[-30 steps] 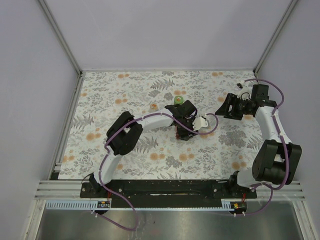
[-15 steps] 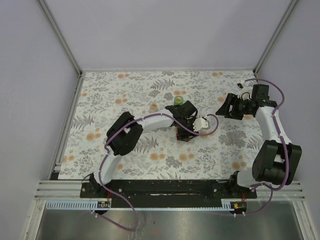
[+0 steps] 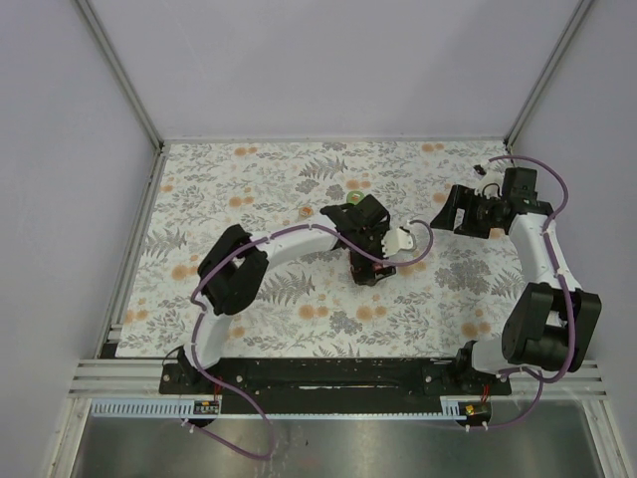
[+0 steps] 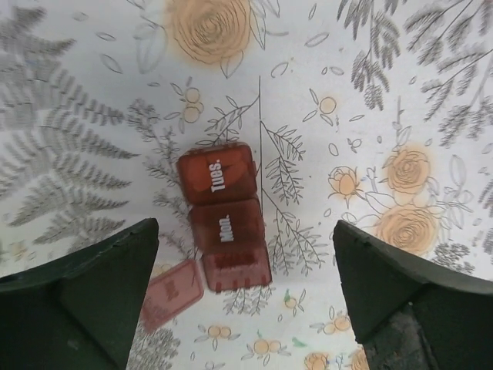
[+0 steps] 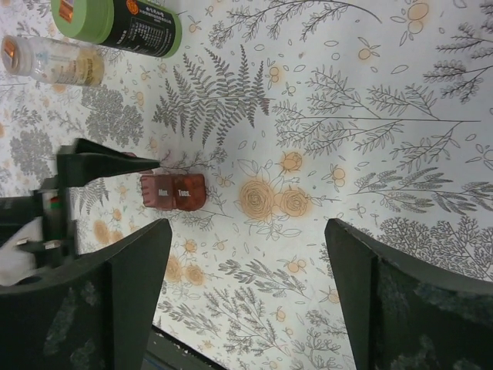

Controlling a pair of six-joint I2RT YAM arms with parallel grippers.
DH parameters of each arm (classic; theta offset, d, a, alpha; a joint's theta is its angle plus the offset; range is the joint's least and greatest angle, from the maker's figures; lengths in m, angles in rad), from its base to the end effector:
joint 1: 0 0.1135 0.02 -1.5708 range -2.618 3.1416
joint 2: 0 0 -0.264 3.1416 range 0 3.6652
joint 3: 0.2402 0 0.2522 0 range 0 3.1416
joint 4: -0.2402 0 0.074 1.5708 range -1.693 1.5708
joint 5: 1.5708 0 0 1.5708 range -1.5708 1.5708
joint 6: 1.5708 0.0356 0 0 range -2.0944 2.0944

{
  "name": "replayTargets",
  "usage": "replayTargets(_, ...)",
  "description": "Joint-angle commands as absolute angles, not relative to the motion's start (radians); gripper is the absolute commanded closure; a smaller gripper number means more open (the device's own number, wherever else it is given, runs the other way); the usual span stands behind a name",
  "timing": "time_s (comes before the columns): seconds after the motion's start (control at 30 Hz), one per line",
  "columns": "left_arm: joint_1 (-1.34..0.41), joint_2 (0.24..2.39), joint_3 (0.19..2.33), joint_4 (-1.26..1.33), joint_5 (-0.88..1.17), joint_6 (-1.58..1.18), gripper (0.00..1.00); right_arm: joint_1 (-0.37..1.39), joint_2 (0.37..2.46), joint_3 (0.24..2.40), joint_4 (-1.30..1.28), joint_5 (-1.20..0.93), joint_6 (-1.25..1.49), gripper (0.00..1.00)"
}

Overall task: Sort the pills into containers
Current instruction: Place the pill container at the center of the board.

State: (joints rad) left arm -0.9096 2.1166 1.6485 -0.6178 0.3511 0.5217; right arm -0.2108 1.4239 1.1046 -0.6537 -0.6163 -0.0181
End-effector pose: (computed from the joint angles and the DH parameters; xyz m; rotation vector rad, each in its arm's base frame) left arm 0.2684 -0.3649 0.1871 1.8422 1.9402 -0.5926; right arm 0.2886 -0.0407 0.2695 -0.0034 2.4146 0.6753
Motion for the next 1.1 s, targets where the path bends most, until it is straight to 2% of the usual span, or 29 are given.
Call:
replayTargets(0.0, -0.891, 1.932, 1.646, -0.560, 0.367, 0.470, 0.01, -0.216, 1.355, 1.091, -0.617, -0.563, -0.043, 0.08)
replayTargets(0.07, -0.876, 1.879, 1.622, -0.510, 0.370, 0.433, 0.01, -0.216, 1.339, 1.082, -0.597, -0.563, -0.035, 0.05)
replayTargets(0.1, -0.865, 1.852, 1.614, -0.488, 0.371, 0.416, 0.01, -0.216, 1.329, 1.078, -0.588, -0.561, -0.026, 0.01)
replayTargets(0.3, -0.718, 1.738, 1.611, -0.456, 0.410, 0.238, 0.01, -0.218, 1.302, 1.058, -0.526, -0.638, 0.072, 0.00)
replayTargets(0.43, -0.614, 1.700, 1.618, -0.524, 0.376, 0.184, 0.01, -0.216, 1.316, 1.080, -0.542, -0.687, 0.077, 0.01)
replayTargets(0.77, -0.462, 1.632, 1.418, -0.436, 0.222, 0.130, 0.01, -0.175, 1.290, 1.112, -0.546, -0.720, -0.023, 0.01)
replayTargets(0.93, -0.439, 1.629, 1.283, -0.290, 0.202, 0.104, 0.01, -0.075, 1.288, 1.124, -0.542, -0.637, -0.041, 0.01)
replayTargets(1.07, -0.439, 1.635, 1.163, -0.131, 0.186, 0.055, 0.01, -0.043, 1.324, 1.138, -0.545, -0.656, -0.022, 0.01)
